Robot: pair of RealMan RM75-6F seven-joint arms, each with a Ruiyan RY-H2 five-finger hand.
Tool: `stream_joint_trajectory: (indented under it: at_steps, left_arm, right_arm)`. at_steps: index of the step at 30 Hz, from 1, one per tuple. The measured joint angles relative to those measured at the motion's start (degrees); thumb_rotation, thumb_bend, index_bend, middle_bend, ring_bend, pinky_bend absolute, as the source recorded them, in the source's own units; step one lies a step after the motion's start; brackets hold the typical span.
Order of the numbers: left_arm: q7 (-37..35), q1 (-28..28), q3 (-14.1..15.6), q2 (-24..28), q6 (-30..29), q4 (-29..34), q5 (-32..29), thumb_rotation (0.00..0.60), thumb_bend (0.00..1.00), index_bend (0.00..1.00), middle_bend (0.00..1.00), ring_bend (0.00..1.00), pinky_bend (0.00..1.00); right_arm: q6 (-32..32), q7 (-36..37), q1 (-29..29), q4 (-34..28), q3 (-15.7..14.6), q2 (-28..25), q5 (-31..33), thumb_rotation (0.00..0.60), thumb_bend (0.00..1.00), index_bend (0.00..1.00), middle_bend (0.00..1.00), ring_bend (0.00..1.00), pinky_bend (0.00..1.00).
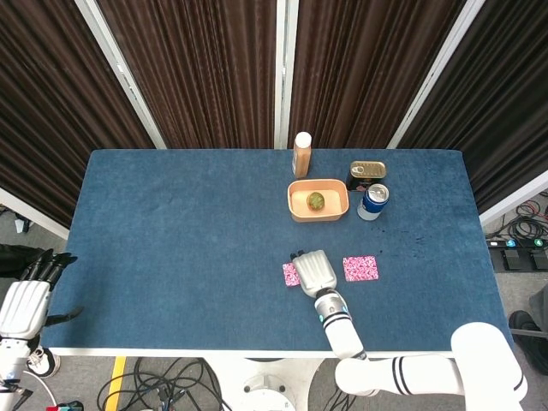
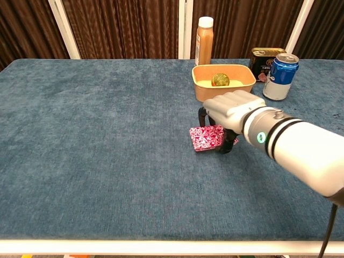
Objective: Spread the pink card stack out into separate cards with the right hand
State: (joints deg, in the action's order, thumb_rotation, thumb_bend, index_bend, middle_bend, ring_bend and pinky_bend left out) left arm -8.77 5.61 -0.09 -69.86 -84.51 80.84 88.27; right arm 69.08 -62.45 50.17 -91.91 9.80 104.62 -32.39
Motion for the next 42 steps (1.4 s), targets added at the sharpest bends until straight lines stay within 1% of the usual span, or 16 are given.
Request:
stream_joint_trajectory:
  at_steps: [5, 10, 16, 19, 28, 34, 37, 38, 42]
  left_arm:
    - [-0.5, 0.0, 0.0, 0.0, 0.1, -0.4, -0.2, 0.600, 0.01, 0.18, 0.15, 0.02, 0.18]
    - [-0.9, -0.1, -0.1, -0.1, 0.2, -0.7, -0.2, 0.600, 0.01, 0.18, 0.15, 0.02, 0.19]
    - [-1.3, -0.1, -0.1, -0.1, 0.0, -0.9, -0.1, 0.600, 0.01, 0.18, 0.15, 0.02, 0.19]
    - [-1.7, -0.2, -0.1, -0.1, -0.1, -1.0, -0.1, 0.600, 0.01, 0.18, 0.15, 0.02, 0.19]
    - [-1.3, -0.3, 0.0, -0.2, -0.1, -1.0, 0.0, 0.600, 0.01, 0.18, 0.15, 0.02, 0.19]
    - [-1.2, -0.2, 0.0, -0.3, 0.0, -1.0, 0.1, 0.600, 0.01, 0.18, 0.15, 0.02, 0.19]
    - [-1.1, -0.2, 0.1, -0.4, 0.1, -1.1, 0.2, 0.600, 0.01, 0.18, 0.15, 0.02, 0.19]
    - [-1.0, -0.2, 0.2, -0.5, 0.2, -1.1, 0.3, 0.600, 0.01, 0.18, 0.15, 0.02, 0.18]
    - [-0.7, -0.1, 0.3, -0.5, 0.3, -1.0, 0.4, 0.600, 0.01, 0.18, 0.15, 0.02, 0.19]
  right_arm:
    - [0.4, 0.0, 0.5, 1.1, 0.1, 1.4, 1.2, 0.600, 0.25, 0.43, 0.37, 0.75, 0.84]
    - [-0.1, -0.5, 0.8, 1.5, 0.0, 1.4, 2.5, 0.600, 0.23, 0.38, 0.33, 0.75, 0.83]
    - [-0.7, -0.7, 1.3, 1.0, 0.0, 1.0, 3.7, 0.600, 0.20, 0.19, 0.22, 0.74, 0.83]
    - [-0.7, -0.8, 1.5, 0.6, -0.1, 0.6, 4.1, 0.600, 0.18, 0.14, 0.20, 0.74, 0.83]
    - [0.1, -0.5, 1.5, -2.0, -0.4, -1.3, 4.3, 0.600, 0.17, 0.13, 0.19, 0.74, 0.83]
    - [1.8, 1.0, 0.2, -5.9, -1.2, -6.1, 2.1, 0.600, 0.17, 0.15, 0.22, 0.74, 0.84]
    - [1.4, 2.9, -1.1, -6.7, -2.8, -9.6, 0.2, 0.600, 0.17, 0.18, 0.23, 0.74, 0.84]
    - [0.9, 3.9, -1.8, -6.7, -3.9, -10.9, -1.0, 0.600, 0.17, 0.19, 0.23, 0.74, 0.84]
    - [-1.5, 9.2, -4.0, -5.3, -6.9, -13.7, -6.1, 0.600, 0.17, 0.23, 0.25, 0.74, 0.84]
